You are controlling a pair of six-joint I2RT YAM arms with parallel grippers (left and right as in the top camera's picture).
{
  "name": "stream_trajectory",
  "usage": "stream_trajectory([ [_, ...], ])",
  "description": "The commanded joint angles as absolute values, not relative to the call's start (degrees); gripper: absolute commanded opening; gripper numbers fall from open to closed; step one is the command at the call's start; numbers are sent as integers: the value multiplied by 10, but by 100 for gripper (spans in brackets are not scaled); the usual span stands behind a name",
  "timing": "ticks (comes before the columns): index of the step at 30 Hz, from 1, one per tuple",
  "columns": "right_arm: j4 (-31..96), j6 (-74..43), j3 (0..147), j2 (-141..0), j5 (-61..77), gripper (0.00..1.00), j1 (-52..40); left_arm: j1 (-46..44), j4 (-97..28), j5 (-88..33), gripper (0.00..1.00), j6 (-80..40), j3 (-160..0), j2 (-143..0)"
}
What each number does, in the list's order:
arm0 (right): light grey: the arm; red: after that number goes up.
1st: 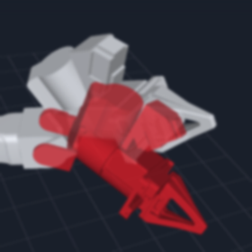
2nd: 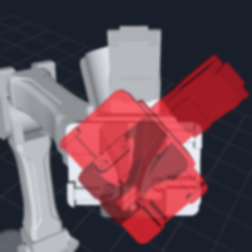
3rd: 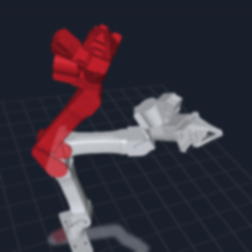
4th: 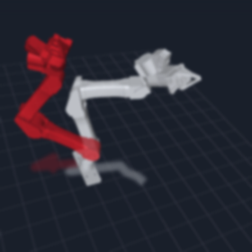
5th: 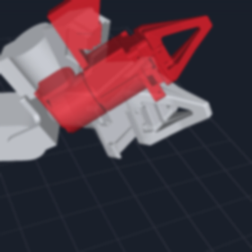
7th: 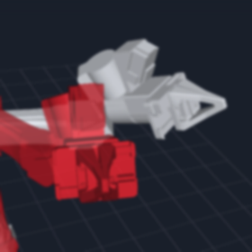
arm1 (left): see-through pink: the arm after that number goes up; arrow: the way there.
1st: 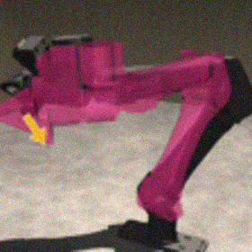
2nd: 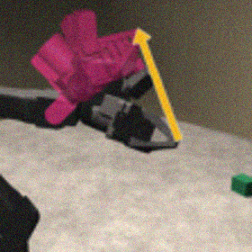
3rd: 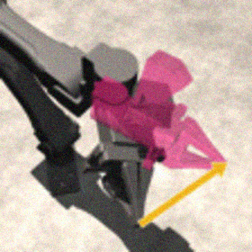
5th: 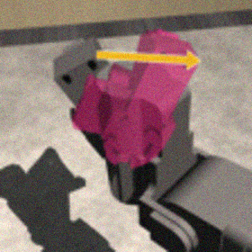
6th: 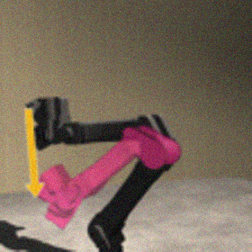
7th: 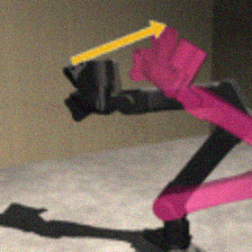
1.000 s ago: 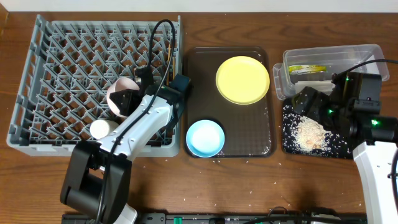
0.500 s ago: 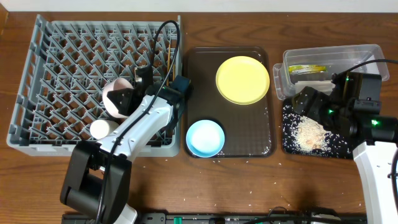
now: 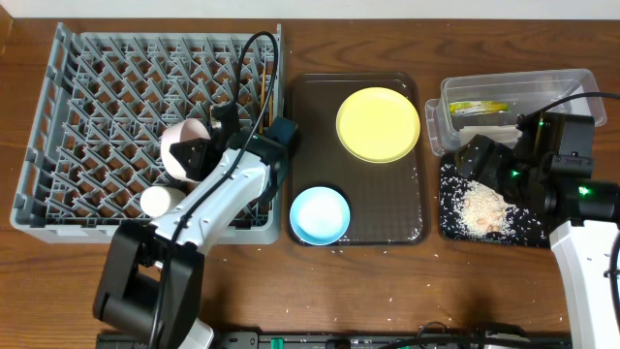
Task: Sort waste into correct bins and load items into the dishwasher
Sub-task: 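Lower the pink bowl into the dish rack and release it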
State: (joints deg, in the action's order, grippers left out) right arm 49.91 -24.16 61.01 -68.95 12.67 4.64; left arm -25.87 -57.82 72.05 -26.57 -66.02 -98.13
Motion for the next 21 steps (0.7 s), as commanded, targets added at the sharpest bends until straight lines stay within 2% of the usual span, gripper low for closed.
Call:
stream_trajectory([
  [1, 500, -248, 611, -689, 129, 99, 51, -271, -575, 649, 8, -269, -656, -978],
  [9, 500, -248, 611, -689, 129, 99, 51, -319, -570, 620, 9, -269, -656, -977],
  [12, 500, -248, 611, -689, 129, 99, 51, -339, -559, 585, 13, -269, -657, -976],
  [19, 500, -248, 611, -689, 129, 99, 51, -363, -540, 420, 17, -269, -703, -958],
  [21, 500, -248, 611, -689, 129, 99, 51, -364, -534, 347, 22, -268, -723, -944],
])
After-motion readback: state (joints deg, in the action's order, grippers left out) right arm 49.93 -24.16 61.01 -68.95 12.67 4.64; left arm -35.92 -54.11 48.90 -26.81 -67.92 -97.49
